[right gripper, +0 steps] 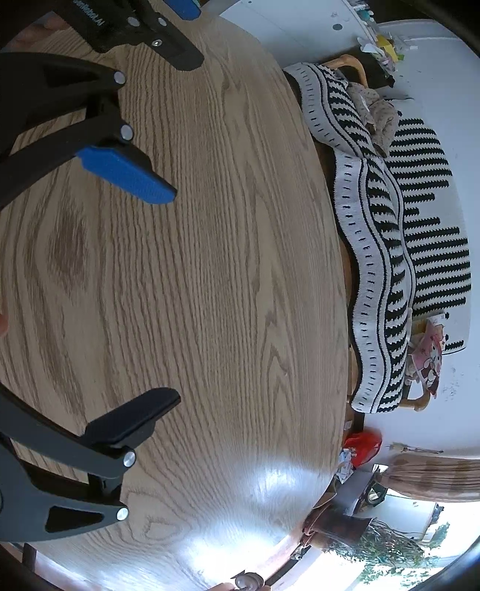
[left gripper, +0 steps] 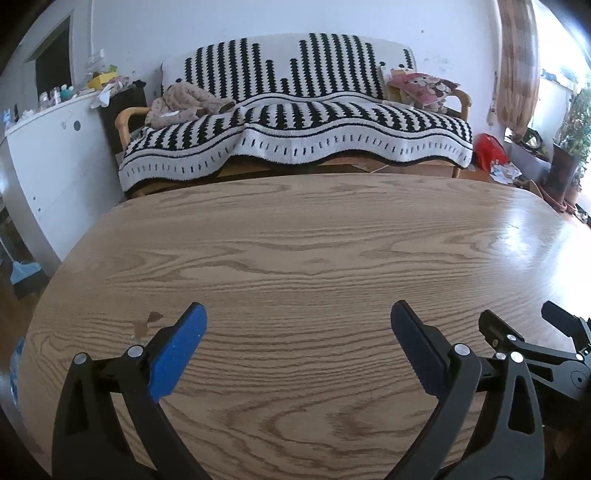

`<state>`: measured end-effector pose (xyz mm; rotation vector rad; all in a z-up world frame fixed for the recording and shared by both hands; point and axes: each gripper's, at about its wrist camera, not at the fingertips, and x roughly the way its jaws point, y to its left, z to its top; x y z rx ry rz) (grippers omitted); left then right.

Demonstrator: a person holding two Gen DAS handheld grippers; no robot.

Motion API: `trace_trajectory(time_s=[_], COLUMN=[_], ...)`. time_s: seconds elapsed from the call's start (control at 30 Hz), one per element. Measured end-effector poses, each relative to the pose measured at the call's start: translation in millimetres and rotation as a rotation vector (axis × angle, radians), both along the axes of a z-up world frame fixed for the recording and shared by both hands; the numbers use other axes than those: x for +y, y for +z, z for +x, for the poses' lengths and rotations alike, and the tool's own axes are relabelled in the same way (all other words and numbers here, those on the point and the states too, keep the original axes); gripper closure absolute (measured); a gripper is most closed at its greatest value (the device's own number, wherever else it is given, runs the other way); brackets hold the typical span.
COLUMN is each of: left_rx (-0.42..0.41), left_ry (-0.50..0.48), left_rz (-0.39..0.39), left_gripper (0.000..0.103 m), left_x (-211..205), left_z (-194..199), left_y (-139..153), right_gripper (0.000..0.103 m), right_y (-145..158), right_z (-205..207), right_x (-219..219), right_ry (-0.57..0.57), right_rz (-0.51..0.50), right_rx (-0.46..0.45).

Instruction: Collect trash

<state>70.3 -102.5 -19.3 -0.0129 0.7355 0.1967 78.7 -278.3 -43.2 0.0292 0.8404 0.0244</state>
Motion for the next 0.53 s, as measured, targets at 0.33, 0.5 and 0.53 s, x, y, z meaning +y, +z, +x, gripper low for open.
trace_trajectory(time_s=[0.33,0.5,0.53], left_rx=[0.023,0.012,0.015], left_ry=[-0.022,-0.028,-0.028], left_rz=[-0.032,0.0,0.0], left_gripper=[0.006,0.006,0.006], left_x=[-2.9,-8.4,-8.8], left_z=[0.5,-1.1,-1.2], left_y=[-4.8,-4.7,-5.0], right_gripper=[0.007,0.007,0.007], right_y=[-1.2,-1.2,-1.2], right_z=[1.0,1.0,1.1], right_x=[-0.3,-1.2,-1.3], right_ry=[0.003,0.001,0.002], right_rz=[-0.003,0.001,0.0], right_rx=[-0.001,-0.003,-0.002])
